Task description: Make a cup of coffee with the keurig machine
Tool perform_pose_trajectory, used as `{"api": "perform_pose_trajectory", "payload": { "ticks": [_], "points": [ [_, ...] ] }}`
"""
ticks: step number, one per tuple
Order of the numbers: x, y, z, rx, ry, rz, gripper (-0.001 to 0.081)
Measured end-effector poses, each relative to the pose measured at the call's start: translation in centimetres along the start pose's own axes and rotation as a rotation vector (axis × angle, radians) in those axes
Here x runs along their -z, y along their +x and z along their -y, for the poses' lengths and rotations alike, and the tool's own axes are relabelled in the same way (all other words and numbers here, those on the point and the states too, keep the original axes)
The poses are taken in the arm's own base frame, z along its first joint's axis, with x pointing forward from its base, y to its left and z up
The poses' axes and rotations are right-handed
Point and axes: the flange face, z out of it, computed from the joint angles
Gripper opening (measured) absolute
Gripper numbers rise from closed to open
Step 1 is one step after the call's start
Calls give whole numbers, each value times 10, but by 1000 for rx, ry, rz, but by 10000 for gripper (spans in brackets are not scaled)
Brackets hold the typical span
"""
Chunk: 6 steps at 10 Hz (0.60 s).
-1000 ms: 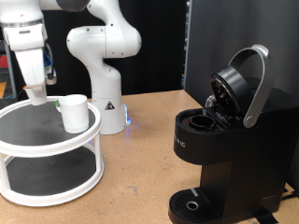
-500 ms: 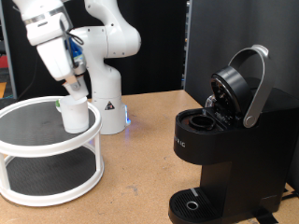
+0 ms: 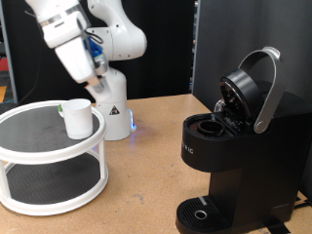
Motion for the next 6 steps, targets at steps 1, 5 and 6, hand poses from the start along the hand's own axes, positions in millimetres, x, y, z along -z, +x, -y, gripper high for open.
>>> {"api": "perform_pose_trajectory", "payload": {
  "ticks": [1,5,6],
  "points": [
    [-5,13,7,3,13,-17,436],
    [-21,62,19,-66,-41,-3,436],
    [-22,60,19,-59,-36,-1,436]
  ]
}}
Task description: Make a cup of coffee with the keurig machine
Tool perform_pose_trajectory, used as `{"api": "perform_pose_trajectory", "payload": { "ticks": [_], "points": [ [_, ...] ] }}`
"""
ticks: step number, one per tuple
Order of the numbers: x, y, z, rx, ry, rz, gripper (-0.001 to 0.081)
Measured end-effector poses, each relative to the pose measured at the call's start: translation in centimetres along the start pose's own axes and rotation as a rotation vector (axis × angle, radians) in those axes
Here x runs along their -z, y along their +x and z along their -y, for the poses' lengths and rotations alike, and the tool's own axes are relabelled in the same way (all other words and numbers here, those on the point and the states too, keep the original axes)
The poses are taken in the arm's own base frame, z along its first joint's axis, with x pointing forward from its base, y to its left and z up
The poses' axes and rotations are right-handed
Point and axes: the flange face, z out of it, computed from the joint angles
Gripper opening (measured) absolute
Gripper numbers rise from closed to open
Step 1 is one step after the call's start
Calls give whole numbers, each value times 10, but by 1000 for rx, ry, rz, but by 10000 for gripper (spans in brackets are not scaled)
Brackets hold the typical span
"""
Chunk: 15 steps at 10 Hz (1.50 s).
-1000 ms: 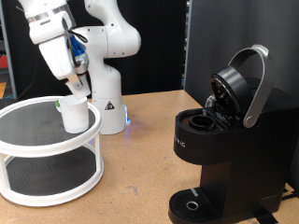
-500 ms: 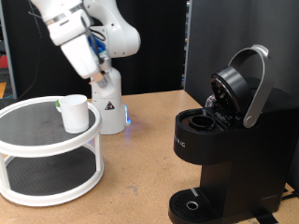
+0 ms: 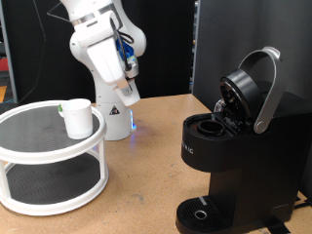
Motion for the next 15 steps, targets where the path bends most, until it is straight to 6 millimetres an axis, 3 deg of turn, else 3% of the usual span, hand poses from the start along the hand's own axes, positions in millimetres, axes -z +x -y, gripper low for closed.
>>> {"api": "perform_pose_trajectory", "payload": {
  "ticks": [3,10,15],
  "points": [
    [-5,6,7,9,63,-22,436],
    [-37,81,5,60,83,25,436],
    [-45,91,-1,37,71,7,436]
  ]
}}
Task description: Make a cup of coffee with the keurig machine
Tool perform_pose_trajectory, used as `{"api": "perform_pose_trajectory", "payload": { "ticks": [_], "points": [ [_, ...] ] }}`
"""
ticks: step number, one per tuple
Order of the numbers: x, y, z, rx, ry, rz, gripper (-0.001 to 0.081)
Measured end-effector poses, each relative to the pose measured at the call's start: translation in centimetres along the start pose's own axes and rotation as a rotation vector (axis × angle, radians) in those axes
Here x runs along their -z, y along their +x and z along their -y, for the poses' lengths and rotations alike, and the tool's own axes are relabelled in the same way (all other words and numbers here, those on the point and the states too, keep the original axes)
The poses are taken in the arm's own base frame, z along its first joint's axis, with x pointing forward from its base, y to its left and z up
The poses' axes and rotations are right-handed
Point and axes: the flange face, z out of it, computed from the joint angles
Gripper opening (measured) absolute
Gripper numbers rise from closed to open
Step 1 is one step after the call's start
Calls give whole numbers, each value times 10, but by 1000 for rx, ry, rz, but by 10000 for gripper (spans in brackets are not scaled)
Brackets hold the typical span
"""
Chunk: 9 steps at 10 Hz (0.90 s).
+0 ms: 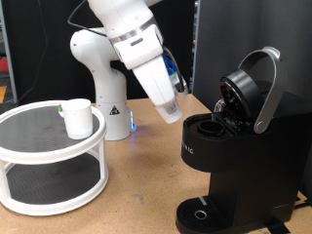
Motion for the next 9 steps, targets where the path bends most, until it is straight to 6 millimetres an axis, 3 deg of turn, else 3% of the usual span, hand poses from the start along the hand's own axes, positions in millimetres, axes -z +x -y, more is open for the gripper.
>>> {"api": "perform_pose_trajectory", "payload": {
  "ticks": [2,9],
  "points": [
    [-4,1,5,16,25,3,436],
    [-21,32,42,56,51,-39,436]
  ]
}}
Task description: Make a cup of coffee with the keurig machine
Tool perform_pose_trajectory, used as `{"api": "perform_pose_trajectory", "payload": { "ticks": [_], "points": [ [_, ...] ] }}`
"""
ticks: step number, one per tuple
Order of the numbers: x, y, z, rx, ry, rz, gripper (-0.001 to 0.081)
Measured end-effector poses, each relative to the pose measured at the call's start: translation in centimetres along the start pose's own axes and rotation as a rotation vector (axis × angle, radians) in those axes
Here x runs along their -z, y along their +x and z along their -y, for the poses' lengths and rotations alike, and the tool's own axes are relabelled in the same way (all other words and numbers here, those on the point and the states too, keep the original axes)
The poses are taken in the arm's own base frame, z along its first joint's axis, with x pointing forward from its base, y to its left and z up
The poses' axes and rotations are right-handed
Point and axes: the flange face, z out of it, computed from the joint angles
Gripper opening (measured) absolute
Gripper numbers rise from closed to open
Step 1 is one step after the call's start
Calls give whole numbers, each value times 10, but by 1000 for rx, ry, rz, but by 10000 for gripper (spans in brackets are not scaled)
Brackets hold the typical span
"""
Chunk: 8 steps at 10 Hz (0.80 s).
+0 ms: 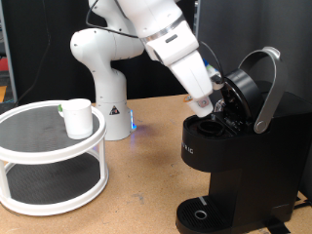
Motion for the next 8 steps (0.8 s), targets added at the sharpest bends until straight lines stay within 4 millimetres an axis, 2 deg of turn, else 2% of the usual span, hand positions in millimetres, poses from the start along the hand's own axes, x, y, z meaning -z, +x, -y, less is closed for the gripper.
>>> {"api": "perform_pose_trajectory", "payload": {
  "ticks": [8],
  "points": [
    [-33,15,30,6,-62,130,436]
  ]
}}
